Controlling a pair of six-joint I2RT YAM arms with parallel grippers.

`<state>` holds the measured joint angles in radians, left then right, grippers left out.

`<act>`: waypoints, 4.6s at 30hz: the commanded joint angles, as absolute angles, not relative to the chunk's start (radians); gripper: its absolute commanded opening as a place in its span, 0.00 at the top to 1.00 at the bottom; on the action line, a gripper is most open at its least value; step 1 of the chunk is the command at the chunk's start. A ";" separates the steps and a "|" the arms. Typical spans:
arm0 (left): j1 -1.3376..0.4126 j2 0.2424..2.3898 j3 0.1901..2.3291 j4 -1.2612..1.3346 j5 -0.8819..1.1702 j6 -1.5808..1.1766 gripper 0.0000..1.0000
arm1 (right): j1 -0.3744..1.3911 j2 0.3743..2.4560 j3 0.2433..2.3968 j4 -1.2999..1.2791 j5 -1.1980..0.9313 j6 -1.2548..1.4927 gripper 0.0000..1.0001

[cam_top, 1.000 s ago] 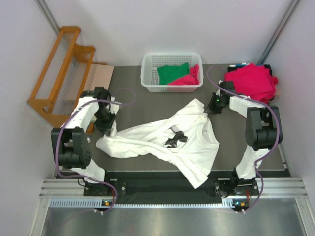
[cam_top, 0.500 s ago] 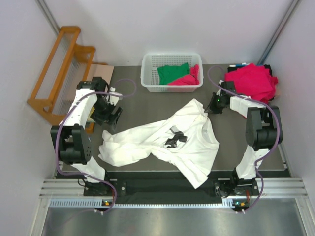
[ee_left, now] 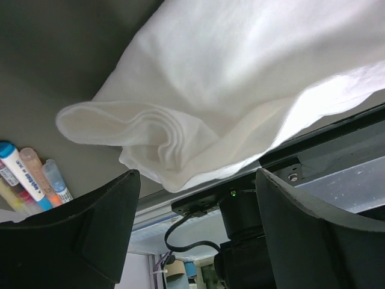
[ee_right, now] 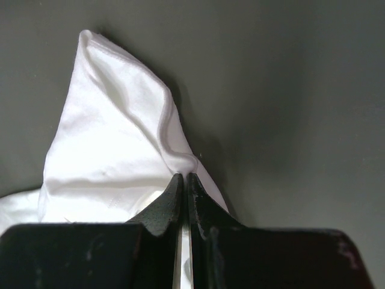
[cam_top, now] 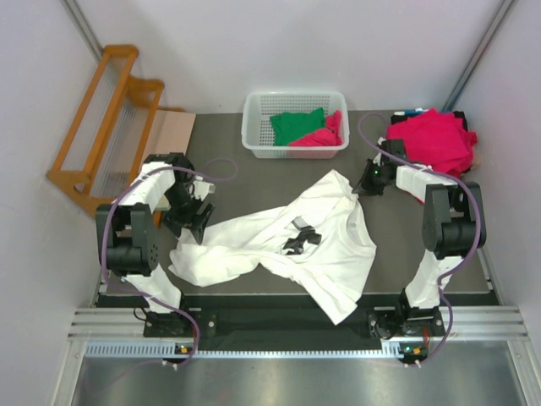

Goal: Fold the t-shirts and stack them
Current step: Flatten the tshirt out

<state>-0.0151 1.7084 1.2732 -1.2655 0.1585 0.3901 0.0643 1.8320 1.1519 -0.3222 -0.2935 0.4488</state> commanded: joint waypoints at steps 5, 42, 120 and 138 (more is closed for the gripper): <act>-0.017 1.713 1.276 -1.186 0.126 0.361 0.20 | 0.054 1.798 1.152 -0.291 -0.307 0.448 1.00; 0.049 1.692 1.286 -1.037 0.041 0.318 0.20 | 0.055 1.796 1.131 -0.276 -0.314 0.446 1.00; 0.109 1.818 1.270 -0.962 0.239 0.318 1.00 | 0.054 1.813 1.132 -0.261 -0.331 0.445 1.00; 0.173 1.689 1.539 -1.157 0.287 0.344 1.00 | 0.052 1.809 1.143 -0.268 -0.324 0.445 1.00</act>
<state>0.1680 1.7756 1.5337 -1.0771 0.2504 0.3157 0.0624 1.8320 1.1320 -0.2955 -0.3195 0.4484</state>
